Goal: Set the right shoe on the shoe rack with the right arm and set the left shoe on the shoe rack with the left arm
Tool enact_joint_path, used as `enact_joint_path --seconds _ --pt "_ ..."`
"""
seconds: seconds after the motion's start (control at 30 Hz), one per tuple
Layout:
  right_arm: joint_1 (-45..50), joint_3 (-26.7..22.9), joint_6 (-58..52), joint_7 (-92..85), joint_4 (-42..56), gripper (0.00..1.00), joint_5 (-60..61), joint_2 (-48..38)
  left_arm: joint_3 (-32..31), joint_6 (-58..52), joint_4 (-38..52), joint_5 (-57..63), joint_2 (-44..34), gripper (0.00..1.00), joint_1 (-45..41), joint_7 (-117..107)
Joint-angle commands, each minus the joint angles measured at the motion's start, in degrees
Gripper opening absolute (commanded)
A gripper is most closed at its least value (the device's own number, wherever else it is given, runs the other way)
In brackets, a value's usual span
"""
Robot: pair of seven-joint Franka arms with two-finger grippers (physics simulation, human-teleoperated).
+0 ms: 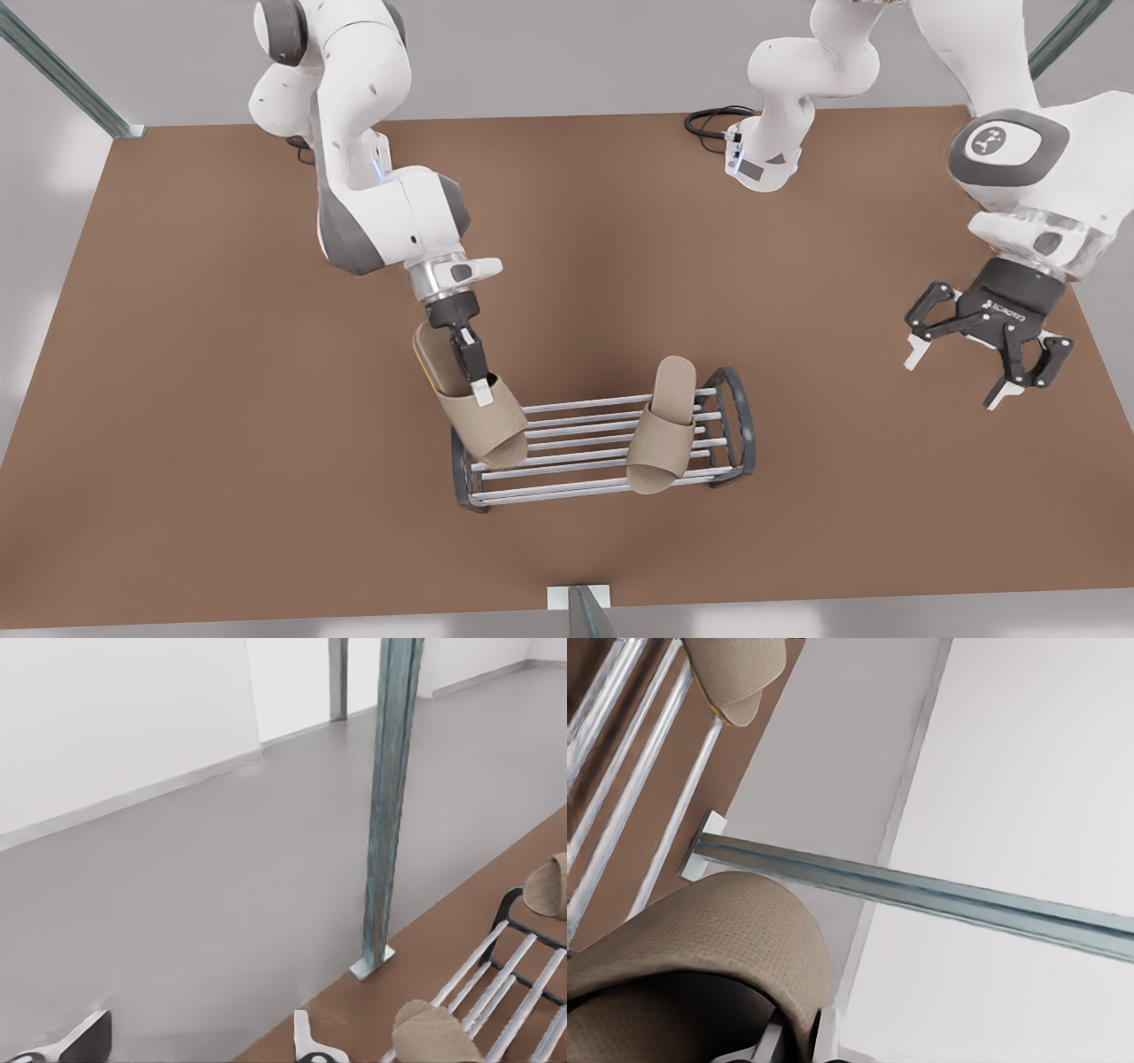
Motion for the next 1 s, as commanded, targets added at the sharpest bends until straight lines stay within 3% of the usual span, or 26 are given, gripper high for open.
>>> enact_joint_path --seconds 0.0,0.03,0.2,0.4,0.6,0.63,0.67,0.97 --pt "0.6 -1.4 4.7 -12.7 0.2 0.21 6.8 0.3 -0.8 -55.3 0.5 31.5 2.6 1.0 -4.1 -62.7" --pt "0.7 -1.7 4.7 -12.4 0.2 0.21 8.9 0.3 -0.8 -53.5 0.5 26.3 4.3 1.0 -4.1 -76.4" --pt "0.7 -1.6 4.4 -10.2 0.0 0.21 24.2 2.7 -0.8 -50.7 1.2 26.5 6.4 1.0 -4.1 -76.7" --pt "-1.7 -9.2 3.6 -9.8 8.1 0.21 42.6 14.3 -0.8 -50.7 1.5 26.3 6.0 1.0 -4.1 -76.8" --pt "-2.5 -7.3 1.2 -10.0 10.7 0.21 51.4 18.3 -0.8 -50.6 1.4 26.5 5.7 1.0 -4.0 -76.7" --pt "-2.8 -5.4 0.4 -10.1 10.5 0.41 51.9 18.7 -0.8 -50.6 1.4 26.5 5.7 1.0 -4.1 -76.7" --pt "-3.3 -5.0 0.2 -10.2 10.4 1.0 52.2 19.1 -0.8 -50.6 1.4 26.5 5.8 1.0 -4.1 -76.7" --pt "-4.1 -3.7 1.1 -11.8 9.2 1.0 51.3 21.9 -0.8 -50.2 1.5 26.7 5.7 1.0 -4.1 -76.7"
